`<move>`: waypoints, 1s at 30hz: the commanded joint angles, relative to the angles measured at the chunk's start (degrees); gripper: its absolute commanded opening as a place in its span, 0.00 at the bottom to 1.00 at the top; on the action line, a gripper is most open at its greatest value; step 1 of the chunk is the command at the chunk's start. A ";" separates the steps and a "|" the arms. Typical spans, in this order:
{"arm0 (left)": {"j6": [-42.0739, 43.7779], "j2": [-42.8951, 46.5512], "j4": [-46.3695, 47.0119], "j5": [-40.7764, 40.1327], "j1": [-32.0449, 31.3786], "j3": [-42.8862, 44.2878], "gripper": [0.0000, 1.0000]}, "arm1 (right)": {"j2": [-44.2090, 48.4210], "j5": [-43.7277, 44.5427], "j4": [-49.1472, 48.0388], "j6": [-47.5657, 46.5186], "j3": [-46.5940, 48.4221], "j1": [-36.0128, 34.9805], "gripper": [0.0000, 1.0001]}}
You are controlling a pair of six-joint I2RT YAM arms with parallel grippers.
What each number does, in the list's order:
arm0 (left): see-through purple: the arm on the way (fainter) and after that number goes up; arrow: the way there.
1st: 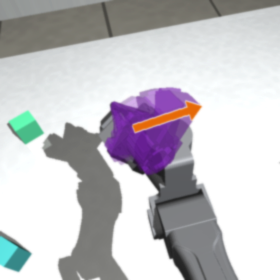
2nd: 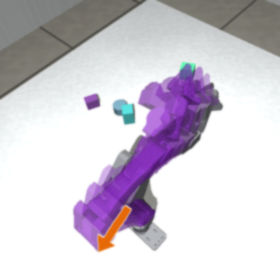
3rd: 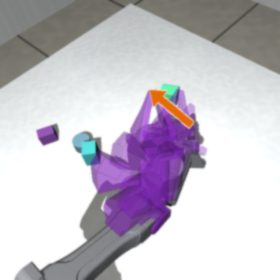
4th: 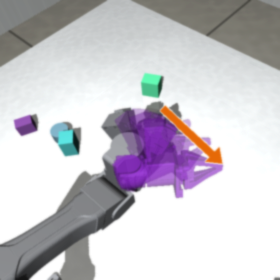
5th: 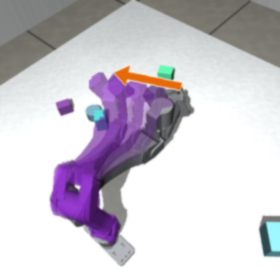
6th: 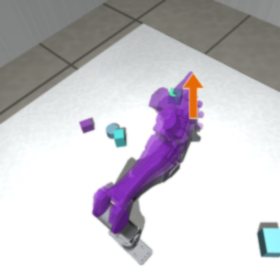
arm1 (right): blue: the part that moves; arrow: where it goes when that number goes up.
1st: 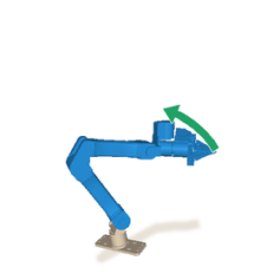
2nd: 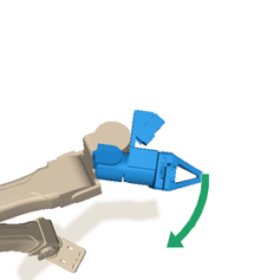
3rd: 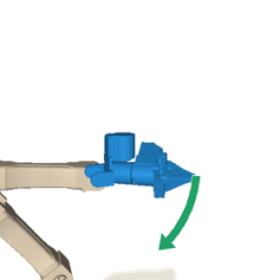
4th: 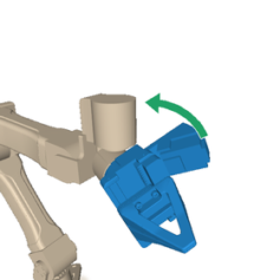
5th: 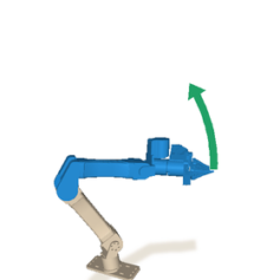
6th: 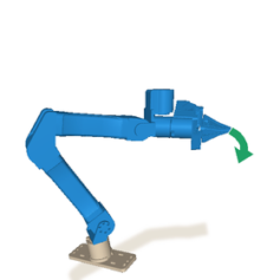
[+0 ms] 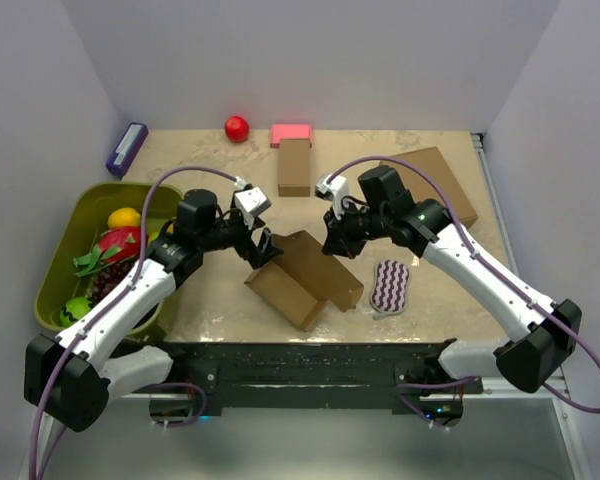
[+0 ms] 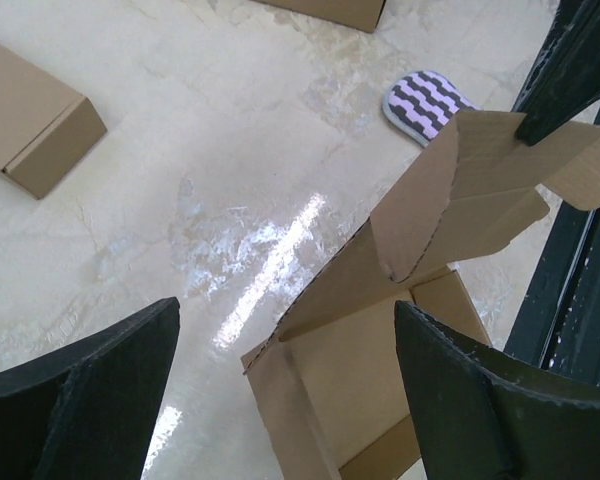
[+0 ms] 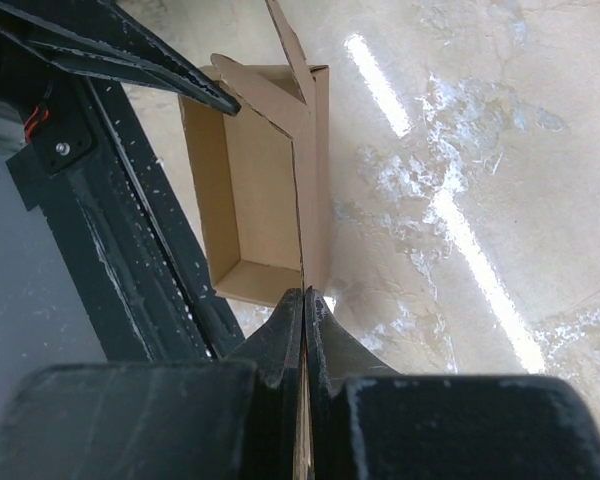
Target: Fold the paper box
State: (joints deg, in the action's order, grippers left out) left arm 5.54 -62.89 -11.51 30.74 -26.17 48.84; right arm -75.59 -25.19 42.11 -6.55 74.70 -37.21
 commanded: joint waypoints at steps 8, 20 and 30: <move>0.00 0.23 2.45 2.56 0.42 -0.67 0.50 | -0.70 -2.67 0.43 -2.07 2.47 -0.05 0.00; -0.62 0.49 4.47 6.16 0.33 -2.70 0.40 | -1.31 -2.67 -1.50 -1.28 1.33 -0.06 0.00; -0.36 -1.62 5.36 9.52 -1.42 -3.13 0.00 | -1.40 -1.97 -2.12 -1.28 1.15 0.03 0.00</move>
State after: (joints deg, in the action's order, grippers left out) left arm 5.30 -64.14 -8.91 38.04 -26.57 46.09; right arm -76.93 -26.57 41.98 -7.73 74.78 -37.17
